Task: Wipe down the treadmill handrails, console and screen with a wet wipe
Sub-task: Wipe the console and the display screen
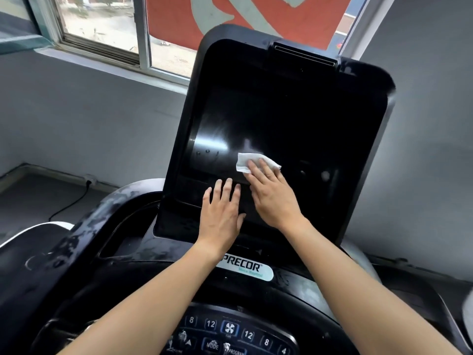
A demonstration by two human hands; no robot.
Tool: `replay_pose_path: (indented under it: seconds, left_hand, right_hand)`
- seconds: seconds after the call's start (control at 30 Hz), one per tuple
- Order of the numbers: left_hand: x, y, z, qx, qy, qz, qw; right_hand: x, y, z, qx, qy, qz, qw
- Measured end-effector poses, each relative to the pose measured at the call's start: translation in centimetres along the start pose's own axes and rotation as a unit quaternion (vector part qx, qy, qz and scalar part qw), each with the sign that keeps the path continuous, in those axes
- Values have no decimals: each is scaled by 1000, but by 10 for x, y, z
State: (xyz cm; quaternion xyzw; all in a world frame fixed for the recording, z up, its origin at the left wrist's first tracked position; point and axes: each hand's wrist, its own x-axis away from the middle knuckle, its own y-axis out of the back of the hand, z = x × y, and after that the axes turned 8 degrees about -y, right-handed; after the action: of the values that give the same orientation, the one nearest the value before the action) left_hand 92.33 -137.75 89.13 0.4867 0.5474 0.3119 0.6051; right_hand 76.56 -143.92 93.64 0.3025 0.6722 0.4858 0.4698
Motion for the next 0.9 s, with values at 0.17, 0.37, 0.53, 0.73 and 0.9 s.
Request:
replay_pose_path:
  seconds: [0.17, 0.37, 0.53, 0.73, 0.9]
  left_hand:
    - [10, -4, -21, 6, -5, 9, 1000]
    - [20, -9, -32, 8, 22, 38, 999]
    - [26, -11, -22, 14, 8, 41, 999]
    - [26, -11, -21, 25, 2, 51, 998]
    - [26, -15, -27, 23, 8, 43, 999]
  right_hand:
    - [11, 14, -38, -63, -132, -61, 987]
    - [38, -4, 4, -55, -47, 36, 997]
    - [18, 4, 0, -19, 0, 47, 999]
    - [-5, 10, 38, -64, -7, 70, 995]
    - [6, 9, 27, -45, 49, 93, 993]
